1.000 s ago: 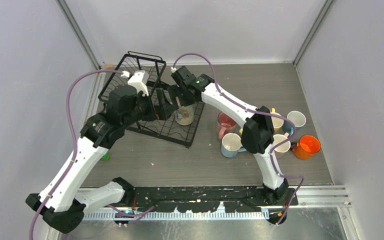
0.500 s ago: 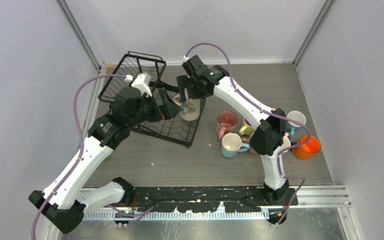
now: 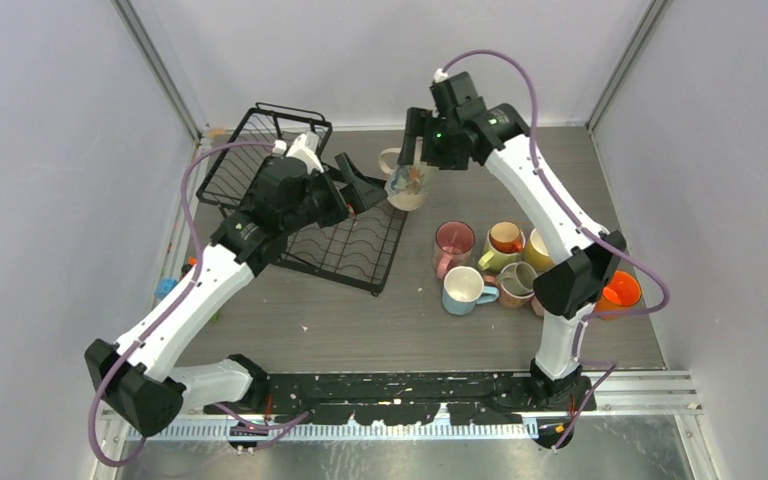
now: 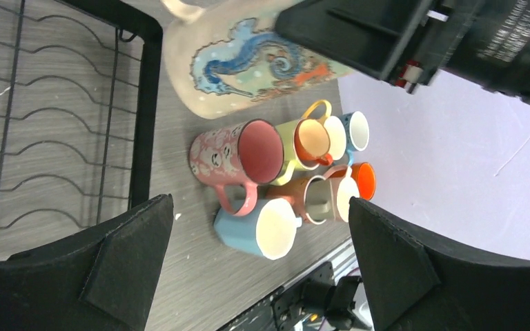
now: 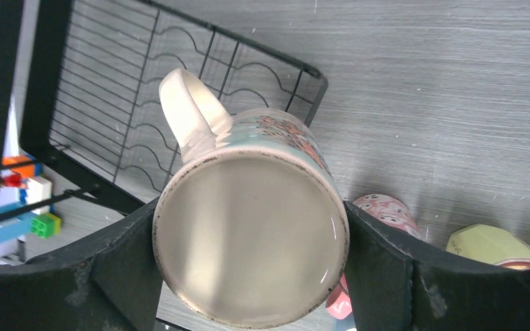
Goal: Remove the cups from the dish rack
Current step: Place the cup at the center of the board.
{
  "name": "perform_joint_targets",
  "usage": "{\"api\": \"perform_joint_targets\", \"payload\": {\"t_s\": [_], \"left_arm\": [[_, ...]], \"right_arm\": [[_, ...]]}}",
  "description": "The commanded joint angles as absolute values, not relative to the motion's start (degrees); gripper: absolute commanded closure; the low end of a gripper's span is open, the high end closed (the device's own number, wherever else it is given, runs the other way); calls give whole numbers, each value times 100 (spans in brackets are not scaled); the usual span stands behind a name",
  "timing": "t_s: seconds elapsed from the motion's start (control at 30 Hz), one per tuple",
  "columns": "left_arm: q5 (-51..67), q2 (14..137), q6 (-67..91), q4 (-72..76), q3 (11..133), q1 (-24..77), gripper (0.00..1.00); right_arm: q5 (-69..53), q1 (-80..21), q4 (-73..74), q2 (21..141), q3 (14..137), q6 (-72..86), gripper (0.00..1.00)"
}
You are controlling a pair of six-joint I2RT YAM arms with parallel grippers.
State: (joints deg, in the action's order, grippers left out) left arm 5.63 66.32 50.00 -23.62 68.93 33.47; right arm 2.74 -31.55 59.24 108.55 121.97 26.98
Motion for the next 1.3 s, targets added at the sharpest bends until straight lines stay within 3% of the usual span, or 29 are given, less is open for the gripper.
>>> {"api": "perform_joint_targets", "payload": {"t_s": [0.0, 0.43, 0.93, 1.27], "left_arm": [[593, 6900, 5490, -1415, 6930, 3357, 0], [817, 7860, 5642, -50, 6869, 3317, 0], [1685, 8509, 6948, 2041, 6480, 3094, 6], [1951, 8765, 8048, 3290, 6362, 3089, 20]], "right_arm": [[-224, -2846, 5550, 10127, 12463, 3081, 90], [-1073, -2031, 5309, 9510, 11993, 3565, 91], [-1819, -1733, 4910, 9304, 11919, 4078, 93], [-2258, -1538, 4449, 9111, 11585, 4421, 93]]}}
